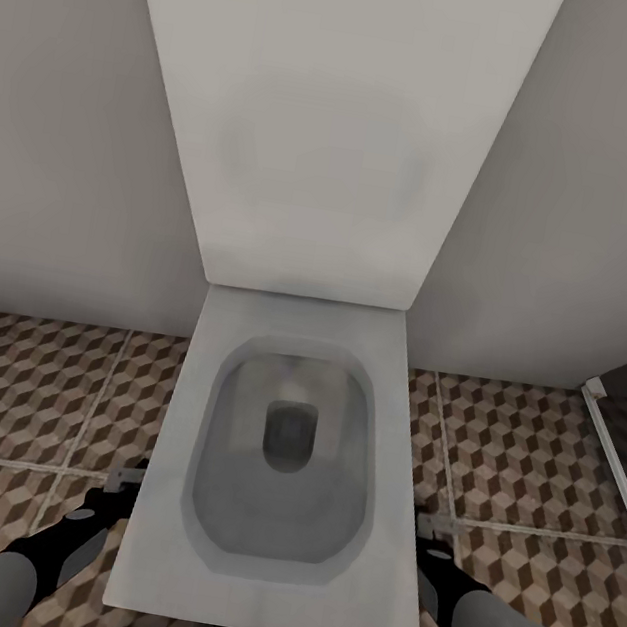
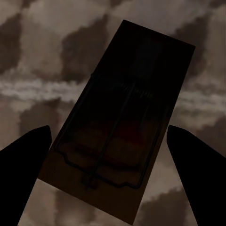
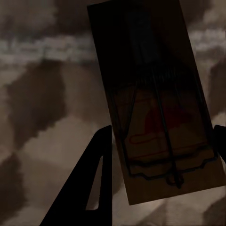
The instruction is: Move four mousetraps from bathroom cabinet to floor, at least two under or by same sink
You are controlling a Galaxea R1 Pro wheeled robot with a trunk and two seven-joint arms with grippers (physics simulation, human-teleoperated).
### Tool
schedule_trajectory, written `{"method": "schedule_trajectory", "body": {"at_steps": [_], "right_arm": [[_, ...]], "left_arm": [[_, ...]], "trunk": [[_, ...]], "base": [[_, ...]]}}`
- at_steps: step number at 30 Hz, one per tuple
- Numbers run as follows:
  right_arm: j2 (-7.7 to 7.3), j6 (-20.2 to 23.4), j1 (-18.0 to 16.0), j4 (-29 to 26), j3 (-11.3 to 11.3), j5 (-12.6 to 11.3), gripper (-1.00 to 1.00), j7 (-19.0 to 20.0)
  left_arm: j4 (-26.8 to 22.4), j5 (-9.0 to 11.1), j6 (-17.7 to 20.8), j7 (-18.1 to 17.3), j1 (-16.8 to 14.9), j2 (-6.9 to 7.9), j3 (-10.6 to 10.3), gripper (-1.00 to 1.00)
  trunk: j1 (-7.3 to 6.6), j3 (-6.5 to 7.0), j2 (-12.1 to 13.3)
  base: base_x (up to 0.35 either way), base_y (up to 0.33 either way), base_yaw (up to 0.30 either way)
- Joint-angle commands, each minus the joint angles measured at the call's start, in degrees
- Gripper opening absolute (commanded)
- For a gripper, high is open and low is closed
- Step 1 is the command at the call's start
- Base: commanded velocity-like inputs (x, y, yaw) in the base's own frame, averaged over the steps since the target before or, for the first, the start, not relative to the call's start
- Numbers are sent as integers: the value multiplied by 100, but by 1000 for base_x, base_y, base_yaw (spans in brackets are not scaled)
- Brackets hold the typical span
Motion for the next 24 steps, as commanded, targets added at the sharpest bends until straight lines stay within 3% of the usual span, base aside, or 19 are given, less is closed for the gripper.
{"method": "schedule_trajectory", "body": {"at_steps": [1,24], "right_arm": [[1,-25,-4,26,-47,44,-100,-8],[-5,-39,3,237,-47,44,-100,-8]], "left_arm": [[-1,36,-16,33,-2,3,-50,-100],[-1,34,-16,33,-2,0,-50,-100]], "trunk": [[-1,-3,-1],[-1,-3,-1]], "base": [[0,0,0],[0,0,0]]}}
